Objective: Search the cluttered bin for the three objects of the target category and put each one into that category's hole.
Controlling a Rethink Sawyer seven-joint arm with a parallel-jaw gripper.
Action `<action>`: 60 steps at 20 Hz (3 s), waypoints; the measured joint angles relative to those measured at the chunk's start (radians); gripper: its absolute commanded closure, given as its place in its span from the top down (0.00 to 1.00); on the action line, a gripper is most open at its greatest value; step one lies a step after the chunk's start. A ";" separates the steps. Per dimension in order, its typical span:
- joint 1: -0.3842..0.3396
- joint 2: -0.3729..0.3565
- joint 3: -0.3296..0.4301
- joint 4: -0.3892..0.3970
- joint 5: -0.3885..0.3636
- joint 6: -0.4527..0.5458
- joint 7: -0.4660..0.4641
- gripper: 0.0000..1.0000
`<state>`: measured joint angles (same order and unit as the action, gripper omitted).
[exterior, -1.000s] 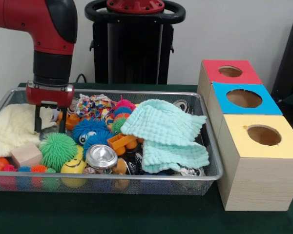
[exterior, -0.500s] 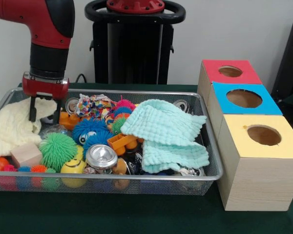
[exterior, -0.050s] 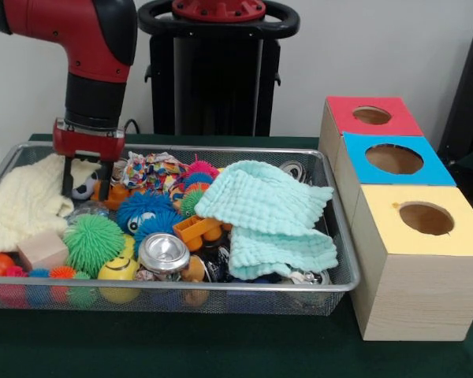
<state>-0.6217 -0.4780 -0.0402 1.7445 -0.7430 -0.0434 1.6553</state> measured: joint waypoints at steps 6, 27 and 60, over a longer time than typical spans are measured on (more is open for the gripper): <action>0.020 0.029 -0.035 0.002 0.002 -0.045 0.000 1.00; -0.023 0.083 -0.042 0.002 0.002 -0.205 0.000 1.00; -0.029 0.126 -0.042 0.002 -0.027 -0.361 0.000 0.00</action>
<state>-0.6506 -0.3520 -0.0818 1.7464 -0.7701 -0.4041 1.6553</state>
